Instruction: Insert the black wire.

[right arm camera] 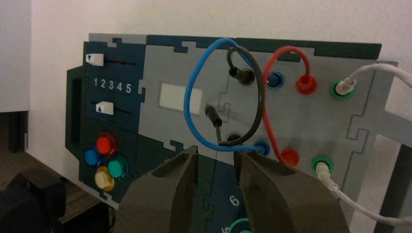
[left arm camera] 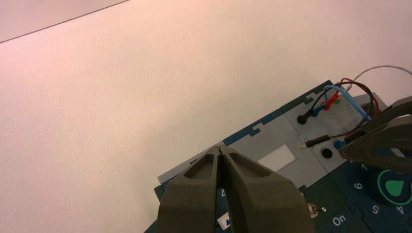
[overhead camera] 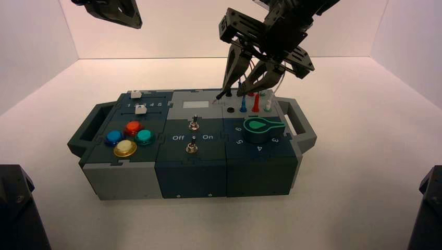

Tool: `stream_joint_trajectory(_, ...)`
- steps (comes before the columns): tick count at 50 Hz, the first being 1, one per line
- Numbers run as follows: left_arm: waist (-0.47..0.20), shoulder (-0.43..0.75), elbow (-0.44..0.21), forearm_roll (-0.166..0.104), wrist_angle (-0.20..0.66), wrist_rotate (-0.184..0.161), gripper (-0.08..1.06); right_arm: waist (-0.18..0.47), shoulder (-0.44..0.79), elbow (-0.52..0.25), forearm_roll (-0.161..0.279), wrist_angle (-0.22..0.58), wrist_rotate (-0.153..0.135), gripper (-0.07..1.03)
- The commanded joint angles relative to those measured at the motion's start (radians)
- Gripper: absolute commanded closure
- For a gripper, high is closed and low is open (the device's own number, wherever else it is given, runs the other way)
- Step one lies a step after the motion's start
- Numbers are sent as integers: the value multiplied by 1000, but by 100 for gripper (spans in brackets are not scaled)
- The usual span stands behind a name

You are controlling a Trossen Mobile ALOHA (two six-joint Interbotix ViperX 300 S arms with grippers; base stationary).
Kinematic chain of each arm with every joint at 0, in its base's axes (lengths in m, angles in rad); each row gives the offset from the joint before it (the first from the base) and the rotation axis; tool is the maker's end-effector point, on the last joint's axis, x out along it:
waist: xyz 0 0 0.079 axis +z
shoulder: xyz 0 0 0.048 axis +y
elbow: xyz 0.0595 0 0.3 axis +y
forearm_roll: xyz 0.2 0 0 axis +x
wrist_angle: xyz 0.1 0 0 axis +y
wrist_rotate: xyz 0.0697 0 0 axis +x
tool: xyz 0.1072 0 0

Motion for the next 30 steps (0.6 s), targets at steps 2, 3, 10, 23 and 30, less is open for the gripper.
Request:
stream_joint_trajectory(2,-2,-9,-21,3,-9,6,101,31,-2,-20,9,-29,5,55)
stream_joint_trajectory(3,-2,-9,-21,3,-9,6,101,32,0,-20,9,-31,5,55)
stream_joint_trajectory(10,-3,-9,-20,3,-9,6,101,44,14,-23,21,-48,5,55)
stream_joint_trajectory(23,-3,-9,-21,6,-9,12,101,54,-5,-17,26,-58,8,55)
stream_joint_trajectory(30,-2,-9,-20,6,-9,12,101,71,-15,-17,29,-80,11,55)
